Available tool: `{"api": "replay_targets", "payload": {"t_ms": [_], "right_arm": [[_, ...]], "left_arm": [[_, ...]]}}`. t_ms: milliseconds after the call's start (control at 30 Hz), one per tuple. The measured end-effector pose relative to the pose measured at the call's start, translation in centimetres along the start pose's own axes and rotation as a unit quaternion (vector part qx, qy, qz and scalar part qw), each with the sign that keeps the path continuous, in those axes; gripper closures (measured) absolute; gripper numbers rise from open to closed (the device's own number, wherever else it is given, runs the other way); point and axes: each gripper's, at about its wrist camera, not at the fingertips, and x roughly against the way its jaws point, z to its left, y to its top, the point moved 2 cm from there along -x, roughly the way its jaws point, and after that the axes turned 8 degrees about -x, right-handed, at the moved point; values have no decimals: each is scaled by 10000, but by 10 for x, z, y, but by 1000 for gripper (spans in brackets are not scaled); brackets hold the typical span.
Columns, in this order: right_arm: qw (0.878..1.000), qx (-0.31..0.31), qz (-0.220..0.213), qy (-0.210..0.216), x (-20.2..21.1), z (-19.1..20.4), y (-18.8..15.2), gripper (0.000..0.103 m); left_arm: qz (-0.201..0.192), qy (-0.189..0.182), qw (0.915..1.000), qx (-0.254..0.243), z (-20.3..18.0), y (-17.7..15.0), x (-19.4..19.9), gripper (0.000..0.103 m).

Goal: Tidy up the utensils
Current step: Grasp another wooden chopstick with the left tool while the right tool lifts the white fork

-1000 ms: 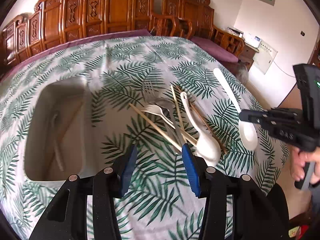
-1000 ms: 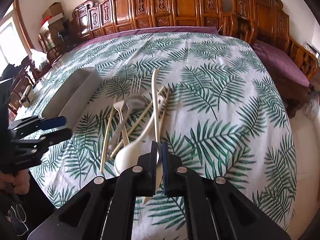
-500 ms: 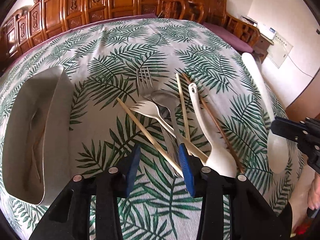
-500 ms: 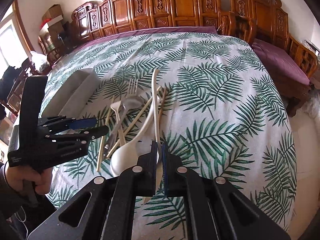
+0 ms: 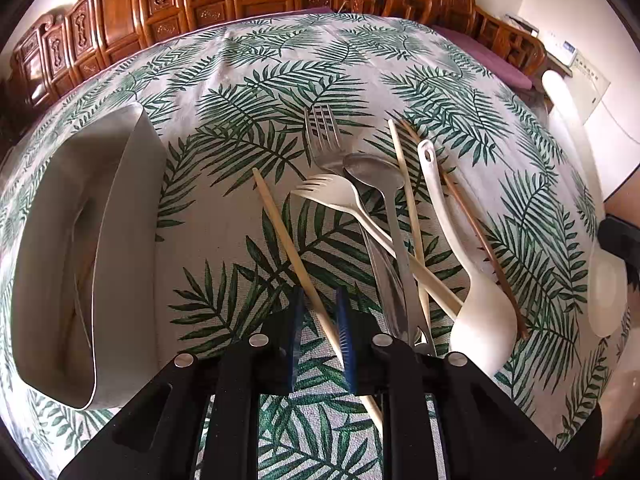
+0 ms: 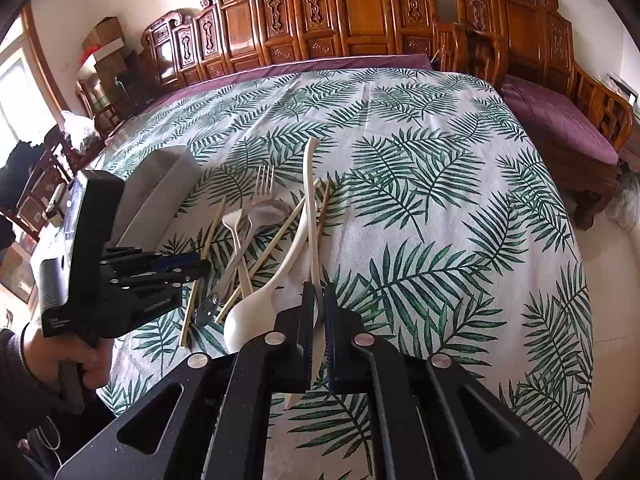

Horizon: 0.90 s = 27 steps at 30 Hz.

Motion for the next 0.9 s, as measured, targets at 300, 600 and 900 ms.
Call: {"api": "replay_targets", "payload": {"t_ms": [300,600,900], "right_arm": [[10000,42,-2,43,3,5,-1,97],[9999,135,-66,56,8,14,0,97],[9996,223,-183,39,16,22,3,97]], "left_arm": [[-87,197,9997,-131,-5,-1,7,98],[-596,183,9973,-395,-14,-6,62,99],[-1173,19,9917,-519,-13,-5,123,99]]}}
